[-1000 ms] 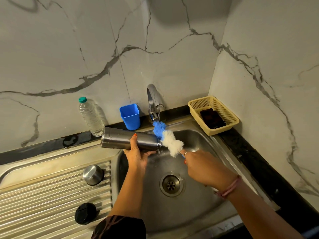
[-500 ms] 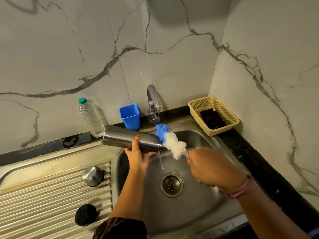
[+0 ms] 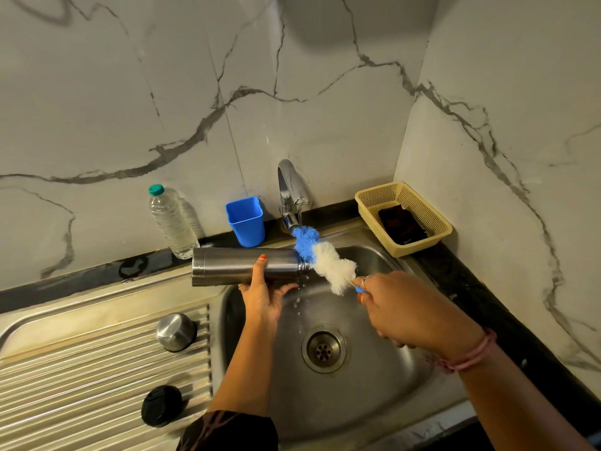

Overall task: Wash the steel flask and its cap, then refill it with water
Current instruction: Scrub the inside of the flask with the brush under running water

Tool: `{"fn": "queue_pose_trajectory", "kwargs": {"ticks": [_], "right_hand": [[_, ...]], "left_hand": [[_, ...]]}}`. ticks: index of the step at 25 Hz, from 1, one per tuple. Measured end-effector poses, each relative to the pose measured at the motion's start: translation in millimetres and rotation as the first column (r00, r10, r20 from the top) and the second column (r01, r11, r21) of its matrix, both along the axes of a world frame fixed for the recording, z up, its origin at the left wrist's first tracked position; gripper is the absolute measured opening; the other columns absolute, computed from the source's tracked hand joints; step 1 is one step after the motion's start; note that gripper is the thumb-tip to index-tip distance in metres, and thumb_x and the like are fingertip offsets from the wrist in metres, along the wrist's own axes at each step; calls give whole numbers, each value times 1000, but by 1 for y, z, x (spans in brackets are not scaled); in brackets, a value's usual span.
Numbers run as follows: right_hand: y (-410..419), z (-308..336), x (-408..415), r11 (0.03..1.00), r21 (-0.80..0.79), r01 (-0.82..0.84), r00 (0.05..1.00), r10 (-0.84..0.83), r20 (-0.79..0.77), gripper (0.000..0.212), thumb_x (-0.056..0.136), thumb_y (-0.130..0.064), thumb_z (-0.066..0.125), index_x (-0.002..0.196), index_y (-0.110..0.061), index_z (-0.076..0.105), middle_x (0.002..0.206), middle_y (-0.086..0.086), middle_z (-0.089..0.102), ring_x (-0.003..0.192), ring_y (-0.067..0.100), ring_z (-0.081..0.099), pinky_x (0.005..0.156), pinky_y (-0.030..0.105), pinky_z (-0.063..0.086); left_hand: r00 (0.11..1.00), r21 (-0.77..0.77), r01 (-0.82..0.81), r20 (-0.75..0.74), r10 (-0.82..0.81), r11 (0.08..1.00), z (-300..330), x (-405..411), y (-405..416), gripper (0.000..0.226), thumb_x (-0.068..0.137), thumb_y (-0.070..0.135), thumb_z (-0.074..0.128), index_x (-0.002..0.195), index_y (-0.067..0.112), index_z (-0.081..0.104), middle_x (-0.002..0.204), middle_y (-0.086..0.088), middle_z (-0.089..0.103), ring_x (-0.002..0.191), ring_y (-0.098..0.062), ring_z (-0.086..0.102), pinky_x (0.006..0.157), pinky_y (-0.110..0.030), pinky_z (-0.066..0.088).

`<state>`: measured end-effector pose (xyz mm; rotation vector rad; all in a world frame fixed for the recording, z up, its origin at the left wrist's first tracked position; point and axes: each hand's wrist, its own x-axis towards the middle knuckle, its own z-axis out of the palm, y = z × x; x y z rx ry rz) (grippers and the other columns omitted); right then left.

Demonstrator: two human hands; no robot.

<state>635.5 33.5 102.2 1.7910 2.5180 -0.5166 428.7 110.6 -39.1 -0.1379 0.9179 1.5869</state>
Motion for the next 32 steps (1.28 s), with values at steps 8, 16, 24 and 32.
{"fn": "queue_pose_trajectory", "kwargs": {"ticks": [8,16,24,32], "right_hand": [[4,-7,-4,999,-37,30,999,-31,-31,30,100,-16,36,118,-6,57,70,3,58,52,12,51,48,16,43],[2,-6,-9,997,-60,41,998,-44,-34,24,99,-13,37,109,-7,58,71,5,59,57,16,58,51,22,45],[4,-6,-15,996,-70,63,996,-68,-64,28,99,-14,39,122,-6,53,82,9,67,62,18,60,64,29,54],[3,-3,-12,998,-58,34,997,-38,-65,28,98,-12,39,121,-6,53,81,9,70,55,15,56,59,27,53]], "left_hand": [[1000,-5,-27,-13,27,1000,3,0,-1,93,60,17,85,140,22,38,135,-15,56,121,-39,56,82,-65,54],[1000,-11,-6,-21,6,1000,2,-2,2,69,76,5,77,133,24,42,138,-16,51,127,-43,49,81,-69,51],[1000,1,9,-10,-9,1000,5,-3,-2,81,70,10,80,140,17,41,136,-14,53,127,-39,50,90,-62,52],[1000,-12,-24,-9,23,1000,9,0,3,96,60,17,86,142,19,37,135,-15,55,125,-38,53,89,-69,48]]}}
